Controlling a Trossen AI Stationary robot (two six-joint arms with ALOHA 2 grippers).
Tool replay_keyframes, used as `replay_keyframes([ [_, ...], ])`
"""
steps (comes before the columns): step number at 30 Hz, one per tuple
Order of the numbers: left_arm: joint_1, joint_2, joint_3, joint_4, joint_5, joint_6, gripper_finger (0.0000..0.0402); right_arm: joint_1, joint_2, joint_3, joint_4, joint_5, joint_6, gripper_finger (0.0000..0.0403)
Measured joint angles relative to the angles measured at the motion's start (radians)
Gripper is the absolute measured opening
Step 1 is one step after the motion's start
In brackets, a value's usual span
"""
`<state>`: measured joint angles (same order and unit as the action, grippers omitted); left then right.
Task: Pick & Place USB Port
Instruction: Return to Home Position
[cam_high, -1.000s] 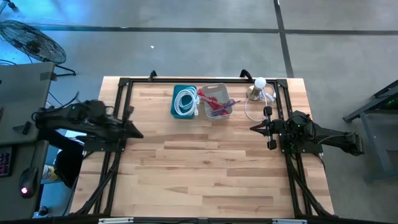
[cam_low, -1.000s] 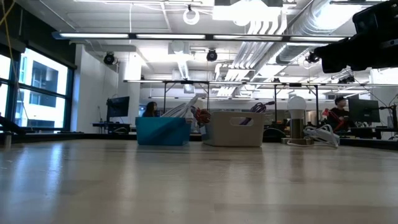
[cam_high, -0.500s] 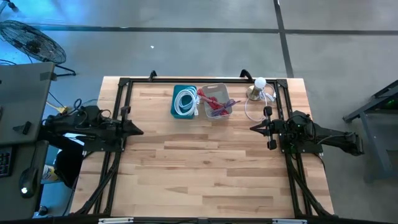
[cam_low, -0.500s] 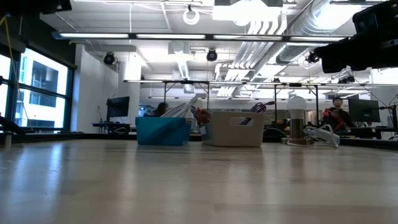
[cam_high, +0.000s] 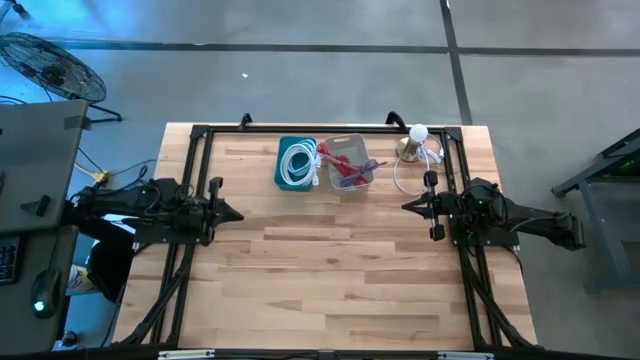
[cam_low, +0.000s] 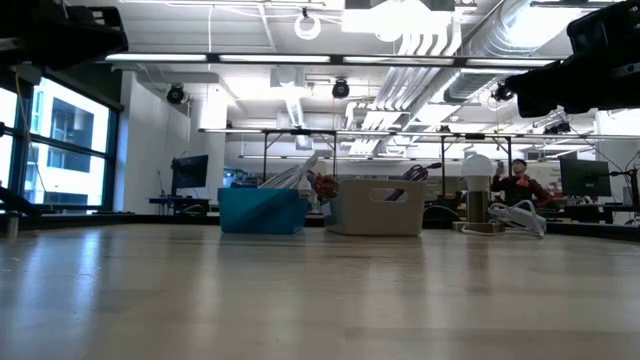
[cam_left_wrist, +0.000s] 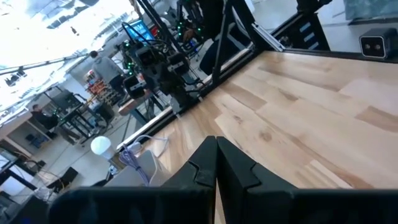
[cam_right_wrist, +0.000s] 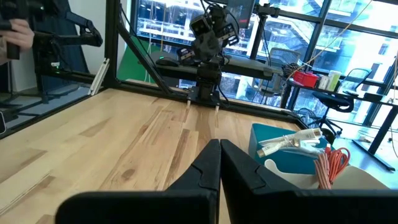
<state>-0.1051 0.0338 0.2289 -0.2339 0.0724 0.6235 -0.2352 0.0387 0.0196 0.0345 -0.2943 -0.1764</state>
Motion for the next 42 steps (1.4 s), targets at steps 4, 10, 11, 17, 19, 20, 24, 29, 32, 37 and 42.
replay_keyframes([
  [4, 0.0, 0.0, -0.014, 0.001, 0.0, 0.001, 0.0, 0.0, 0.0, 0.0, 0.0, 0.0, 0.0, 0.0],
  [10, 0.0, 0.0, -0.058, 0.022, 0.001, 0.001, 0.0, 0.0, 0.0, 0.0, 0.0, 0.0, 0.0, 0.0],
  [11, 0.0, 0.0, -0.067, 0.035, 0.002, 0.002, 0.0, 0.0, 0.0, 0.0, 0.0, 0.0, 0.0, 0.0],
  [17, 0.0, 0.0, -0.097, 0.06, 0.005, 0.004, 0.0, 0.0, 0.0, 0.0, 0.0, 0.0, 0.0, 0.0],
  [19, 0.0, 0.0, -0.108, 0.065, 0.011, 0.007, 0.0, 0.0, 0.0, 0.0, 0.0, 0.0, 0.0, 0.0],
  [20, 0.0, 0.0, -0.115, 0.069, 0.014, 0.008, 0.0, 0.0, 0.0, 0.0, 0.0, 0.0, 0.0, 0.0],
  [24, 0.0, 0.0, -0.151, 0.113, 0.02, 0.009, 0.0, 0.0, 0.0, 0.0, 0.0, 0.0, 0.0, 0.0],
  [29, 0.0, 0.0, -0.169, 0.153, 0.029, 0.026, 0.0, 0.0, 0.0, 0.0, 0.0, 0.0, 0.0, 0.0],
  [32, 0.0, 0.0, -0.17, 0.151, 0.029, 0.027, 0.0, 0.0, 0.0, 0.0, 0.0, 0.0, 0.0, 0.0],
  [37, 0.0, 0.0, -0.17, 0.145, 0.029, 0.034, 0.0, 0.0, 0.0, 0.0, 0.0, 0.0, 0.0, 0.0],
  [42, 0.0, 0.0, -0.171, 0.142, 0.03, 0.054, 0.0, 0.0, 0.0, 0.0, 0.0, 0.0, 0.0, 0.0],
])
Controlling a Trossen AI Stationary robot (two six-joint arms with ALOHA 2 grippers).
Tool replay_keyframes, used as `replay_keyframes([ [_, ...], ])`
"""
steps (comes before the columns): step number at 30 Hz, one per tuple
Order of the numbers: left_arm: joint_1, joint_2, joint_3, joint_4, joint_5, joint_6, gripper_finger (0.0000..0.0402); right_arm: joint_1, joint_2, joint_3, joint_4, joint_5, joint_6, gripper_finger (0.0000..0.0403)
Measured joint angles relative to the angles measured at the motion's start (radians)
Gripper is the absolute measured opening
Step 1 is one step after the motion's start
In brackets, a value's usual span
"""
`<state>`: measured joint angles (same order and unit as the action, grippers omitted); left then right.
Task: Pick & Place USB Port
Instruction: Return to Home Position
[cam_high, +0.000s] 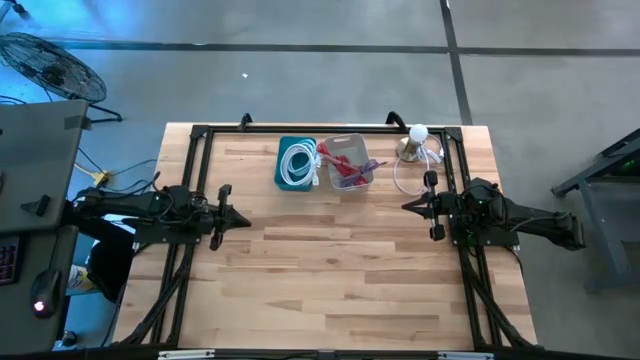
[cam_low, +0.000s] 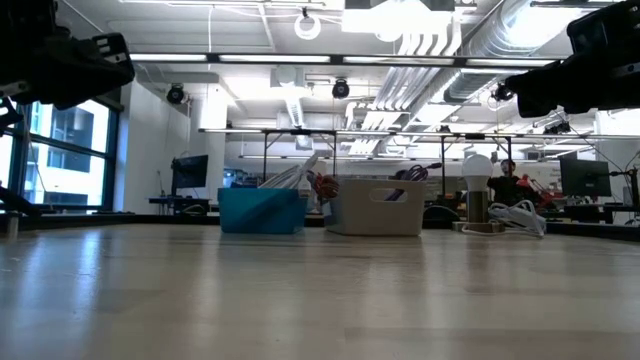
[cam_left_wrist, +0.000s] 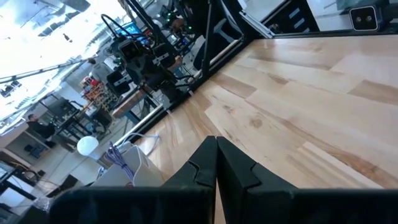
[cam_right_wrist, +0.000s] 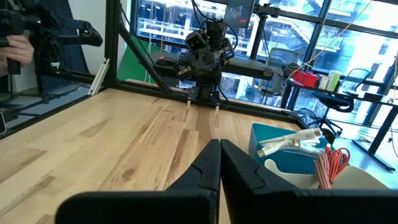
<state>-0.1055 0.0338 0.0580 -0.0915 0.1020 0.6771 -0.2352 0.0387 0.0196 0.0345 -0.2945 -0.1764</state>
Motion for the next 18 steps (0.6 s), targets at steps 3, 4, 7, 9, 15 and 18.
replay_keyframes([
  [3, 0.0, 0.0, -0.001, -0.001, 0.0, 0.007, 0.0, 0.0, 0.0, 0.0, 0.0, 0.0, 0.0, 0.0],
  [4, 0.0, 0.0, -0.001, -0.002, 0.0, 0.007, 0.0, 0.0, 0.0, 0.0, 0.0, 0.0, 0.0, 0.0],
  [7, 0.0, 0.0, -0.001, -0.004, -0.005, 0.008, 0.0, 0.0, 0.0, 0.0, 0.0, 0.0, 0.0, 0.0],
  [9, 0.0, 0.0, -0.001, -0.006, -0.017, 0.008, 0.0, 0.0, 0.0, 0.0, 0.0, 0.0, 0.0, 0.0],
  [15, 0.0, 0.002, -0.002, -0.018, -0.1, 0.007, 0.0, 0.0, 0.0, 0.0, 0.0, 0.0, 0.0, 0.0],
  [18, 0.0, 0.011, -0.003, -0.009, -0.16, 0.009, 0.0, 0.0, 0.0, 0.0, 0.0, 0.0, 0.0, 0.0],
])
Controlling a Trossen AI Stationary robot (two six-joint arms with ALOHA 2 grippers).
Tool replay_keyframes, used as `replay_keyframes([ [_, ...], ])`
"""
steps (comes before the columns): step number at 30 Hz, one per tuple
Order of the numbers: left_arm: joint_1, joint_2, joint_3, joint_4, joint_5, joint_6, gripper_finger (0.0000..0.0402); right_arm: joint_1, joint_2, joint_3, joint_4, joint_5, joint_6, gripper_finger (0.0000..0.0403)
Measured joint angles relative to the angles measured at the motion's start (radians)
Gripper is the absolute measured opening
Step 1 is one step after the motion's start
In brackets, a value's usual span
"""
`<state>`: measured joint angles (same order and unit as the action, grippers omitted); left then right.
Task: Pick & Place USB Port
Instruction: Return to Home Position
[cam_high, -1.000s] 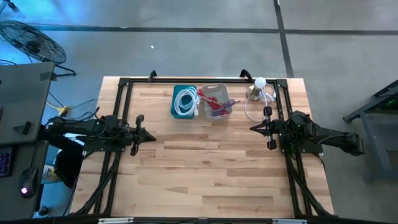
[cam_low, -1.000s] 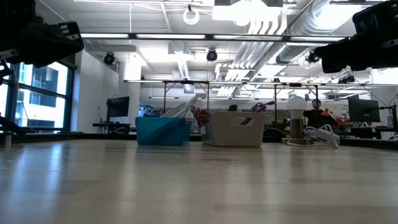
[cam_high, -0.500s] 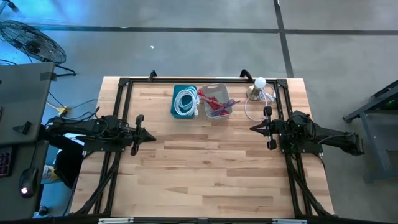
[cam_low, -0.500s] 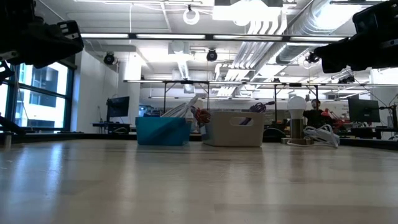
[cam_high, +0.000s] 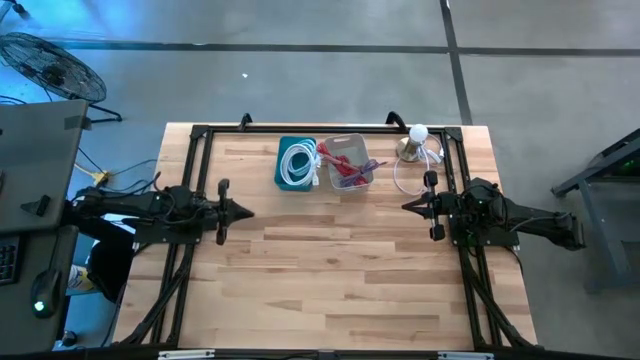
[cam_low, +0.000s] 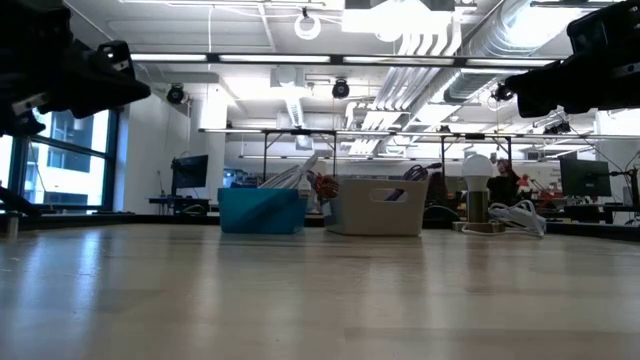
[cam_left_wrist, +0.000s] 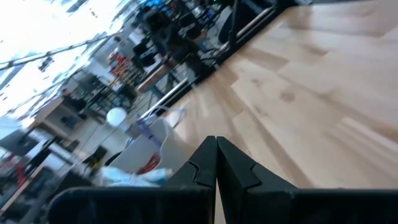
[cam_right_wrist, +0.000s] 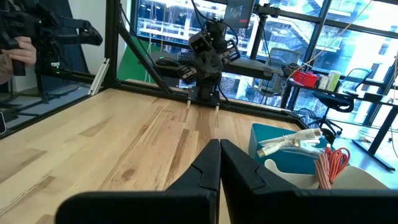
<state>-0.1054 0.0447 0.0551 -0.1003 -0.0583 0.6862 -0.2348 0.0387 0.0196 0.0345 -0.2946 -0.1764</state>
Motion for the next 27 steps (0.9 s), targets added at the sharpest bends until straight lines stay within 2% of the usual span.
replay_keyframes([
  [4, 0.0, 0.016, 0.0, 0.003, -0.026, 0.001, 0.0001, 0.0, 0.0, 0.0, 0.0, 0.0, 0.0, 0.0],
  [27, 0.0, 0.019, -0.003, 0.038, -0.011, 0.0, 0.0001, 0.0, 0.0, 0.0, 0.0, 0.0, 0.0, 0.0],
])
